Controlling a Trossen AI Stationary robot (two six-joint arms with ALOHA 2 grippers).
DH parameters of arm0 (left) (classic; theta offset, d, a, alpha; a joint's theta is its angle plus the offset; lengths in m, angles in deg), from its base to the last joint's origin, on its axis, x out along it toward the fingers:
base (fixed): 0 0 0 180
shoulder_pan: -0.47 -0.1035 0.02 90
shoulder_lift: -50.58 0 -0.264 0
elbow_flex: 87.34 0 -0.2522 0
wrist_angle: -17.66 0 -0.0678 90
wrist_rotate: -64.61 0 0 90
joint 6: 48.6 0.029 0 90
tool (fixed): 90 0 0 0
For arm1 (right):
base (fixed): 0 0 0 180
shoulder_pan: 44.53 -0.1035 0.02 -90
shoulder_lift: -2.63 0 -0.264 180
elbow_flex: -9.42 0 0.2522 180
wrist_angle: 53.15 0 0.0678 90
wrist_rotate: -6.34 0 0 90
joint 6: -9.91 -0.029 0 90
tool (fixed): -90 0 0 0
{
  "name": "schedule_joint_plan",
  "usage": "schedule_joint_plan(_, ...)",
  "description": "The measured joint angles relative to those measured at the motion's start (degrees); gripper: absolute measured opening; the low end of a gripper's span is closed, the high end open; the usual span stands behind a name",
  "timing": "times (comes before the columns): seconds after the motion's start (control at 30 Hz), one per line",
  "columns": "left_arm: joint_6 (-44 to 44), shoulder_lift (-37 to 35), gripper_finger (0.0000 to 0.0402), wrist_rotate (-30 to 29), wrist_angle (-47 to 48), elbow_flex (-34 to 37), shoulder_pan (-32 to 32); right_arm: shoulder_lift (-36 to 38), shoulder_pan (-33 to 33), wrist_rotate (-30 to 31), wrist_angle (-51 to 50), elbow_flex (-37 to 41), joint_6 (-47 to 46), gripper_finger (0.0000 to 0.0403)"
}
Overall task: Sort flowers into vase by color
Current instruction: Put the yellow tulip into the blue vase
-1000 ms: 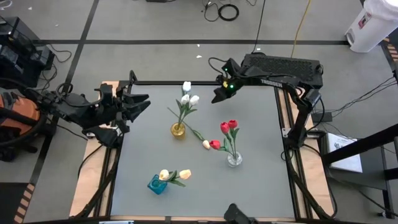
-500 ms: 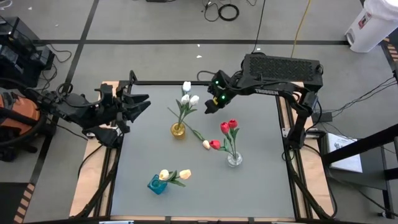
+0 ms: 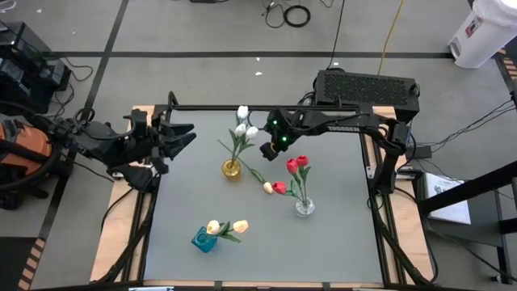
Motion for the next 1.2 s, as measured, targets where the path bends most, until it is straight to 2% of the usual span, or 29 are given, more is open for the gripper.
schedule_joint_plan(0.13, -0.03, 0.0, 0.0183, 0.23, 0.0, 0.0, 0.0, 0.0, -1.33, 0.49, -0.02, 0.0, -0.38, 0.0183)
schedule_joint_plan(0.27, -0.07, 0.0, 0.0183, 0.98, -0.01, 0.0, 0.0, 0.0, -1.61, 4.16, -0.26, 0.0, -0.12, 0.0183)
schedule_joint_plan(0.7, -0.37, 0.0, 0.0183, 1.09, -0.03, 0.0, 0.0, 0.02, 2.88, 2.44, 0.62, 0.0, -1.72, 0.0183)
schedule_joint_plan(0.93, -0.39, 0.0, 0.0183, 1.1, -0.03, 0.0, 0.0, 0.02, 6.41, 3.23, -10.65, 0.0, 1.0, 0.0183)
schedule_joint_plan(1.07, -0.24, 0.0, 0.0183, 1.09, -0.03, 0.0, 0.0, 0.02, 5.88, 4.36, -16.3, 0.0, 3.4, 0.0183)
schedule_joint_plan(1.2, 0.02, 0.0, 0.0183, 1.09, -0.03, 0.0, 0.0, 0.02, 4.14, 4.49, -16.86, 0.48, 3.25, 0.0183)
